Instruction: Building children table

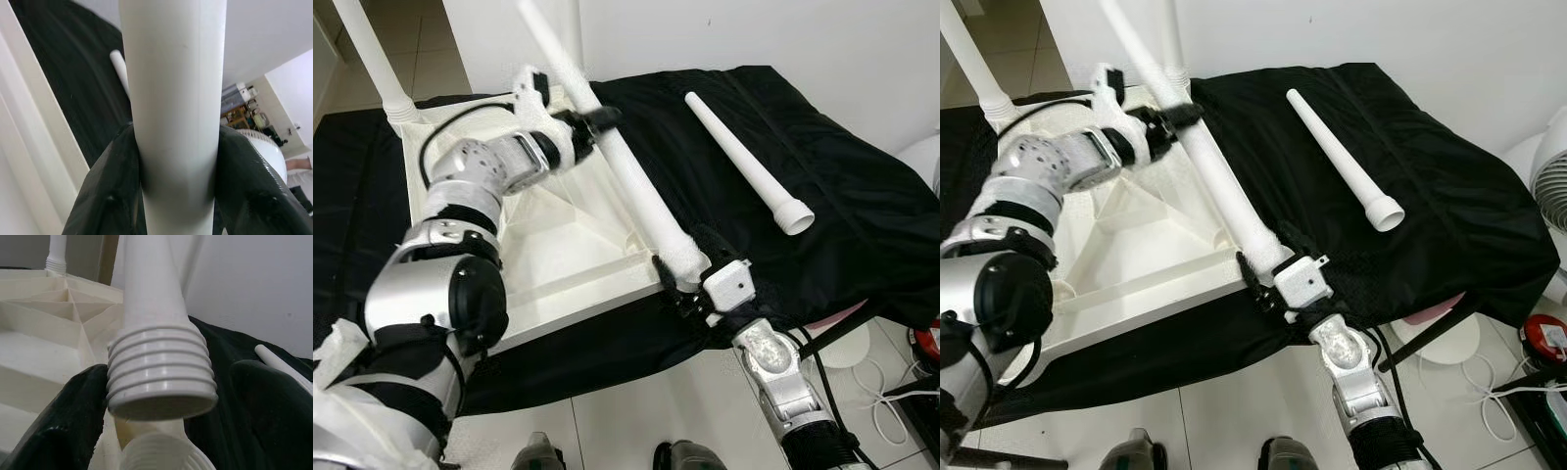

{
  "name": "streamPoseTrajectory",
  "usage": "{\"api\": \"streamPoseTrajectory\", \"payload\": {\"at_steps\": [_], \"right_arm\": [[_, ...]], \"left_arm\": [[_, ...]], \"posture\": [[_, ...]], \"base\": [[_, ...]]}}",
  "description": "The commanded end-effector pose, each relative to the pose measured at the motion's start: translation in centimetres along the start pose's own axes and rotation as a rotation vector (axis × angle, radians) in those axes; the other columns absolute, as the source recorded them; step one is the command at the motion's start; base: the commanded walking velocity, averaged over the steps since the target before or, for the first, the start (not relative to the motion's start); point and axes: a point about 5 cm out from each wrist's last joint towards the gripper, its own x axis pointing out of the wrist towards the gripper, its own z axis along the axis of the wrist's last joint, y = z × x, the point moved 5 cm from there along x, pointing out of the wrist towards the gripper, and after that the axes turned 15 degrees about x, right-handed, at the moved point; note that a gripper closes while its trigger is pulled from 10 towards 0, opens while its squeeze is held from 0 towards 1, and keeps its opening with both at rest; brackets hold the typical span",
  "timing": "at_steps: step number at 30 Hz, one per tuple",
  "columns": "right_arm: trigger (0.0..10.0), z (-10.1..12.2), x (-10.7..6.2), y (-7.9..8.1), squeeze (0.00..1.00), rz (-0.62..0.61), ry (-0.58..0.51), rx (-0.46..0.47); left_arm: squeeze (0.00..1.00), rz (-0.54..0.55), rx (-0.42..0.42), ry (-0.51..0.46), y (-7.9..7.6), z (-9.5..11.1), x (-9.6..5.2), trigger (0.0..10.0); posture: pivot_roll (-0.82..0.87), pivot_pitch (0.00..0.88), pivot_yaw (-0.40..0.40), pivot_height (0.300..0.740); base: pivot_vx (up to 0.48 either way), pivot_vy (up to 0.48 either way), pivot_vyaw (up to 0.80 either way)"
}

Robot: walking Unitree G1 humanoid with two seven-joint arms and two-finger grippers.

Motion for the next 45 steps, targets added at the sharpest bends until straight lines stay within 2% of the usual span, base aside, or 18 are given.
{"api": "streamPoseTrajectory", "payload": {"at_steps": [1,4,6,11,13,15,16,17,20,25,26,30,32,34,37,40,42,45], "right_arm": [[10.0,0.1,0.3,-0.8,0.0,-0.049,0.008,0.073],[10.0,0.1,0.3,-0.8,0.0,-0.049,0.008,0.073],[10.0,-1.0,0.9,-2.0,0.0,-0.117,0.091,0.218],[10.0,-1.6,1.3,-2.2,0.0,-0.128,0.146,0.233],[10.0,-1.3,1.6,-2.2,0.0,-0.12,0.151,0.231],[10.0,-1.3,1.6,-2.2,0.0,-0.12,0.151,0.231],[10.0,-0.6,1.9,-2.8,0.0,-0.133,0.13,0.244],[10.0,-0.6,1.9,-2.8,0.0,-0.133,0.13,0.244],[10.0,0.5,2.1,-3.0,0.0,-0.113,0.098,0.251],[10.0,1.6,2.6,-2.9,0.0,-0.093,0.088,0.277],[10.0,2.4,3.2,-2.9,0.0,-0.083,0.081,0.27],[10.0,2.7,3.5,-2.8,0.0,-0.079,0.082,0.267],[10.0,2.9,4.0,-2.6,0.0,-0.068,0.098,0.234],[10.0,3.3,5.3,-2.0,0.0,-0.014,0.13,0.171],[10.0,3.5,6.2,-1.3,0.0,0.038,0.149,0.139],[10.0,3.5,6.2,-1.3,0.0,0.038,0.149,0.139],[10.0,3.4,7.2,-0.7,0.0,0.076,0.168,0.113],[10.0,3.3,7.5,-0.4,0.0,0.094,0.178,0.106]], "left_arm": [[0.0,-0.017,0.037,-0.055,-0.5,1.8,-0.1,10.0],[0.0,-0.017,0.037,-0.055,-0.5,1.8,-0.1,10.0],[0.0,0.001,0.13,-0.119,-0.3,3.9,-0.8,10.0],[0.0,0.02,0.219,-0.145,-0.3,4.5,-1.0,10.0],[0.0,0.037,0.311,-0.16,-0.5,4.6,-1.1,10.0],[0.0,0.037,0.311,-0.16,-0.5,4.6,-1.1,10.0],[0.0,0.056,0.395,-0.173,-0.8,4.1,-1.0,10.0],[0.0,0.056,0.395,-0.173,-0.8,4.1,-1.0,10.0],[0.0,0.076,0.508,-0.174,-1.5,3.1,-0.9,10.0],[0.0,0.057,0.578,-0.179,-2.6,1.8,-0.7,10.0],[0.0,0.033,0.656,-0.178,-3.7,0.6,-0.5,10.0],[0.0,0.022,0.687,-0.178,-4.1,0.2,-0.5,10.0],[0.0,-0.02,0.74,-0.173,-4.9,-0.6,-0.4,10.0],[0.0,-0.097,0.827,-0.141,-6.7,-2.9,-0.2,10.0],[0.0,-0.142,0.888,-0.126,-8.0,-4.4,-0.2,10.0],[0.0,-0.142,0.888,-0.126,-8.0,-4.4,-0.2,10.0],[0.0,-0.191,0.923,-0.145,-9.7,-4.8,-0.5,10.0],[0.0,-0.2,0.924,-0.159,-10.3,-4.5,-0.5,10.0]], "posture": [[-0.03,0.0,0.03,0.74],[-0.03,0.0,0.03,0.74],[-0.02,0.0,0.019,0.74],[-0.01,0.0,0.004,0.74],[-0.01,0.0,-0.002,0.74],[-0.01,0.0,-0.002,0.74],[-0.01,0.0,-0.003,0.74],[-0.01,0.0,-0.003,0.74],[-0.01,0.0,-0.008,0.74],[-0.01,0.0,-0.008,0.74],[0.0,0.0,-0.01,0.74],[0.0,0.0,-0.01,0.74],[0.0,0.0,-0.011,0.74],[0.0,0.0,-0.01,0.74],[0.0,0.0,-0.01,0.74],[0.0,0.0,-0.01,0.74],[0.01,0.0,-0.008,0.74],[0.01,0.0,-0.009,0.74]], "base": [[0.0,0.0,0.0],[0.0,0.0,0.0],[0.0,0.0,0.0],[0.0,0.0,0.0],[0.0,0.0,0.0],[0.0,0.0,0.0],[0.0,0.0,0.0],[0.0,0.0,0.0],[0.0,0.0,0.0],[0.0,0.0,0.0],[0.0,0.0,0.0],[0.0,0.0,0.0],[0.0,0.0,0.0],[0.0,0.0,0.0],[0.0,0.0,0.0],[0.0,0.0,0.0],[0.0,0.0,0.0],[0.0,0.0,0.0]]}}
